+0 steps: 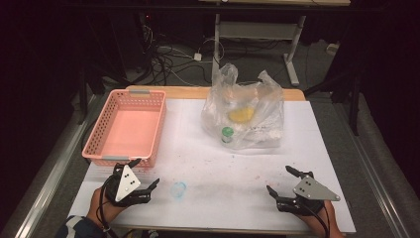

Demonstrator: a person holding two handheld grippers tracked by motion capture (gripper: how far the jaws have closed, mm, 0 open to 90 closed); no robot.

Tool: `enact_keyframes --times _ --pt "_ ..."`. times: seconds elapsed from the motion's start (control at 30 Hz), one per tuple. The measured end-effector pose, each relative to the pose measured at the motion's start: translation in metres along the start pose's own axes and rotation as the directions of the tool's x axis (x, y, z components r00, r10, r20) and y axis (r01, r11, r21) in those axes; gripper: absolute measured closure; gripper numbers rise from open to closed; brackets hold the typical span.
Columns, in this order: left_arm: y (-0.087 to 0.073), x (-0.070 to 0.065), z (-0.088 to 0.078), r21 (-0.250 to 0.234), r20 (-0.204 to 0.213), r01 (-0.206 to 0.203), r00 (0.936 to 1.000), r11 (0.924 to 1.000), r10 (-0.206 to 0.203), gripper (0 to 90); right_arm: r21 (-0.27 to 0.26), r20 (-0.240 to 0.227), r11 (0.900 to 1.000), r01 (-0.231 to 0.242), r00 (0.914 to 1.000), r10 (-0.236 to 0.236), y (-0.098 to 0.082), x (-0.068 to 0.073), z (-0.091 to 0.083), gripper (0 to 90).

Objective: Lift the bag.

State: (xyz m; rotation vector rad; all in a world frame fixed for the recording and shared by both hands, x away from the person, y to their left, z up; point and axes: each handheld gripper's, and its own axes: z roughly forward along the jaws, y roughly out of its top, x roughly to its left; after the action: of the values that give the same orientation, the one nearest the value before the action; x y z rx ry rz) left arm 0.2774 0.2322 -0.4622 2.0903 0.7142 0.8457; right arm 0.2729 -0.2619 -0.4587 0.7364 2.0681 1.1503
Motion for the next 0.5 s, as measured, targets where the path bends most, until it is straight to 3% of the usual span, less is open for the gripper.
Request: enact_keyframes --times 0.5 --pt "0.0016 0.0005 0.0021 -0.001 0.004 0.002 1.0000 1.0000 -0.002 16.4 0.008 -0.008 1.000 -0.001 1.0000 0.001 0.0001 0.0003 0.0012 16.6"
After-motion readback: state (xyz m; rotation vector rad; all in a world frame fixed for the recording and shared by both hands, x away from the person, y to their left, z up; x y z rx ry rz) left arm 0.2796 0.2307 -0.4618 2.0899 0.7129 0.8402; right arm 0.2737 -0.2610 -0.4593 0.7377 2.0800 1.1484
